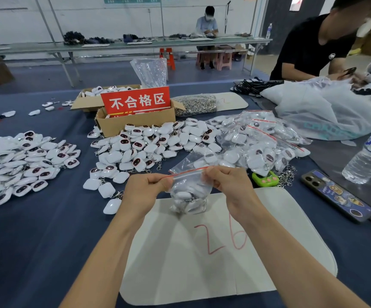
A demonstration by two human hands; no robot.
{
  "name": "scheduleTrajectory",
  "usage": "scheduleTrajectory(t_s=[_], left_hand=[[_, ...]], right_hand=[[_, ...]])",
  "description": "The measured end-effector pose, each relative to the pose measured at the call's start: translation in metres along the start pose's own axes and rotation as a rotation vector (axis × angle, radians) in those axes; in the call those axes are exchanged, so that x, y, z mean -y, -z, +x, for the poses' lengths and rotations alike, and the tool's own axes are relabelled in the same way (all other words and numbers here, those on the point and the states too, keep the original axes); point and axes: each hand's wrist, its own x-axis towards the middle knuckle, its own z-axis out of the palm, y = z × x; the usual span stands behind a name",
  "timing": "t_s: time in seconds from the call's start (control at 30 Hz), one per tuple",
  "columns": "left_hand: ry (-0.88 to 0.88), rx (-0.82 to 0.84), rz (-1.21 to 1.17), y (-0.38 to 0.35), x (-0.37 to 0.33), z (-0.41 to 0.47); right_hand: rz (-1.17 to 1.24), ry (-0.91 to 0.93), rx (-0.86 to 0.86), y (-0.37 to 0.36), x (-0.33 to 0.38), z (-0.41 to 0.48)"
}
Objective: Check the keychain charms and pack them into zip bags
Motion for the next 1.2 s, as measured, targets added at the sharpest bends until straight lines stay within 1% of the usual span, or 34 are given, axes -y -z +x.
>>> scheduleTrajectory(t_s=[0.07, 0.1, 0.2, 0.23, 0.27, 0.33, 0.43, 0.53, 0.57, 0.63, 0.73, 0.77, 0.83, 0.87, 0.9, 0.93, 0.97, 1.0, 1.07, 1.13, 1.2], left_hand=[[0.006, -0.032, -0.014, -0.002, 0.001, 0.001], [0.005, -0.05, -0.035, -0.003, 0.002, 0.001], [-0.004, -0.051, -0.147, -0.008, -0.001, 0.002], [0.003, -0.053, -0.202, -0.01, -0.001, 0.002], [0.013, -0.067, -0.252, -0.012, 0.0, 0.002], [0.038, -0.12, -0.322, -0.014, 0.005, 0.004], [0.093, -0.155, -0.363, -0.011, 0.013, 0.008], [0.135, -0.125, -0.276, -0.005, 0.024, 0.013], [0.149, -0.115, -0.236, -0.004, 0.027, 0.015], [0.177, -0.097, -0.184, -0.006, 0.032, 0.018], [0.208, -0.102, -0.091, -0.013, 0.038, 0.023], [0.211, -0.098, -0.006, -0.018, 0.041, 0.026], [0.2, -0.076, 0.205, -0.028, 0.046, 0.031], [0.183, -0.073, 0.291, -0.034, 0.048, 0.035], [0.161, -0.078, 0.343, -0.04, 0.048, 0.04], [0.143, -0.09, 0.377, -0.047, 0.047, 0.046], [0.142, -0.101, 0.415, -0.054, 0.046, 0.052], [0.161, -0.111, 0.475, -0.062, 0.045, 0.059], [0.214, -0.14, 0.568, -0.076, 0.042, 0.069], [0.219, -0.177, 0.547, -0.088, 0.038, 0.076], [0.244, -0.205, 0.414, -0.098, 0.036, 0.082]], right_hand=[[-0.006, -0.004, 0.042, -0.001, -0.002, -0.003], [-0.074, -0.002, 0.107, 0.001, -0.003, -0.006], [-0.463, -0.002, 0.415, 0.004, -0.01, -0.014], [-0.49, -0.008, 0.443, 0.003, -0.014, -0.016], [-0.431, -0.011, 0.416, 0.0, -0.017, -0.017], [-0.353, 0.002, 0.3, -0.004, -0.024, -0.014], [-0.387, -0.031, 0.109, -0.002, -0.026, -0.001], [-0.291, -0.107, -0.036, 0.01, -0.006, 0.025], [-0.297, -0.131, -0.084, 0.018, 0.006, 0.038], [-0.323, -0.161, -0.148, 0.038, 0.034, 0.07], [-0.243, -0.179, -0.285, 0.077, 0.072, 0.111], [-0.274, -0.171, -0.353, 0.091, 0.078, 0.121], [-0.495, -0.116, -0.548, 0.11, 0.08, 0.125], [-0.589, -0.054, -0.644, 0.113, 0.076, 0.121], [-0.652, 0.041, -0.694, 0.111, 0.069, 0.115], [-0.708, 0.132, -0.69, 0.105, 0.06, 0.108], [-0.767, 0.194, -0.651, 0.095, 0.049, 0.1], [-0.827, 0.223, -0.584, 0.084, 0.037, 0.091], [-1.003, 0.274, -0.398, 0.062, 0.013, 0.075], [-1.147, 0.332, -0.22, 0.043, -0.012, 0.059], [-1.111, 0.344, -0.129, 0.026, -0.032, 0.047]])
